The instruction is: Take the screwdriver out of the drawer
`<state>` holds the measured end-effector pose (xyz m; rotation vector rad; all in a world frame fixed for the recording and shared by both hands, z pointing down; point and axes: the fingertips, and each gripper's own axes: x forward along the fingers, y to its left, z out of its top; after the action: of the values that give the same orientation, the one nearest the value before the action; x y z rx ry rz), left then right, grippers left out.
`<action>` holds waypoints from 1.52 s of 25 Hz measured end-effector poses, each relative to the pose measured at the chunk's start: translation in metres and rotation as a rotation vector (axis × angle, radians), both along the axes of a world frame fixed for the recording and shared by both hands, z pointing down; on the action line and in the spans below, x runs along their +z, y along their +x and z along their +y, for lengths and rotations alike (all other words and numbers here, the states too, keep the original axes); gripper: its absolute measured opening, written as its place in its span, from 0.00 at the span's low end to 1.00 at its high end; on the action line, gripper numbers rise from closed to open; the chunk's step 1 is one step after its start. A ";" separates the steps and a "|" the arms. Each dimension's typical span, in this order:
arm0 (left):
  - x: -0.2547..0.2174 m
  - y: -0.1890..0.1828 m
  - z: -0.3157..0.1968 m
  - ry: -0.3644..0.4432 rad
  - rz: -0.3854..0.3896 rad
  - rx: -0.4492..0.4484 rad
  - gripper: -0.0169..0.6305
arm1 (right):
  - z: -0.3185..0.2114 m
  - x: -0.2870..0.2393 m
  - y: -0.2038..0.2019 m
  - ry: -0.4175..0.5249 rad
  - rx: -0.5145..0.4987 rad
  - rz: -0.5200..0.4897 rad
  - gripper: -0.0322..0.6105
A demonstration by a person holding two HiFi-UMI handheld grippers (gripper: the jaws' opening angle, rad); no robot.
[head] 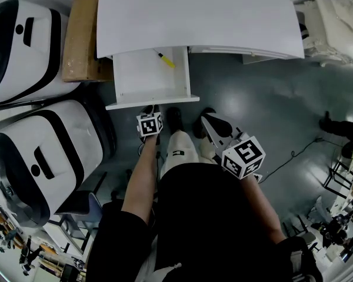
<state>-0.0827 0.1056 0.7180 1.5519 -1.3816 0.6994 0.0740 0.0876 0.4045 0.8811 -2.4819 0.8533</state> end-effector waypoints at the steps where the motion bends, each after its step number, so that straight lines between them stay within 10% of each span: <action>1: 0.000 0.000 0.000 0.004 0.004 -0.004 0.16 | 0.000 -0.001 -0.001 0.002 -0.002 0.001 0.08; 18: -0.034 -0.001 0.016 0.057 0.006 0.029 0.14 | -0.015 -0.018 -0.010 0.061 -0.025 -0.002 0.08; 38: -0.177 -0.006 0.011 0.407 0.122 0.076 0.06 | -0.034 -0.013 -0.030 0.089 -0.049 0.000 0.08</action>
<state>-0.0882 0.1166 0.5410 1.9385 -1.4380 0.3724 0.0440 0.0533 0.3911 0.8449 -2.5473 0.7320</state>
